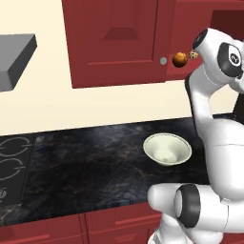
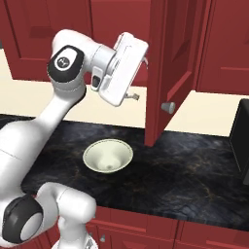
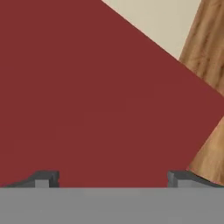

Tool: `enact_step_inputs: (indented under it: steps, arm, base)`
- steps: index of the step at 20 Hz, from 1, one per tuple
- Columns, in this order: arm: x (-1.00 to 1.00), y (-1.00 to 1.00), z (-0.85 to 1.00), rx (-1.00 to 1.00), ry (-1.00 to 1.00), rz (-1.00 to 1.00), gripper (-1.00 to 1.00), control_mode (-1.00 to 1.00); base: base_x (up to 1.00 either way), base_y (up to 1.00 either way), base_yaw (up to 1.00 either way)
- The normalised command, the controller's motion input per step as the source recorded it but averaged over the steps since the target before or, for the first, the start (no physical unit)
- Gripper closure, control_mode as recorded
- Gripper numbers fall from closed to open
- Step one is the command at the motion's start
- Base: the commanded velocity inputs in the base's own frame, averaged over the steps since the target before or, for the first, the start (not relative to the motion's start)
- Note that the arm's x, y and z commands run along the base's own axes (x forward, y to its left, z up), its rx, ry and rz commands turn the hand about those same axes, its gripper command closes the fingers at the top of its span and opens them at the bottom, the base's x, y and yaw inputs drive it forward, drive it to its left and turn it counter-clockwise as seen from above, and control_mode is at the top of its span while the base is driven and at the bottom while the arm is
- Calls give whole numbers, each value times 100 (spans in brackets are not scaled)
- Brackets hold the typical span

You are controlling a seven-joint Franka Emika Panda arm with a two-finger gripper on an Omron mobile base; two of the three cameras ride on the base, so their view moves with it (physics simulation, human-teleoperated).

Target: Open the cabinet. Pick the orange and orange from the cabinet and place them into the bowl. Then close the cabinet.

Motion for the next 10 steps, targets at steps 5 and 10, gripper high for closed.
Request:
enact_step_inputs:
  steps: [5,10]
  arm:
    - [-16,60,-28,0,-4,19,-100,-100]
    - [-24,41,-13,0,0,23,-100,-100]
  base:
    - [0,0,0]
    - [0,0,0]
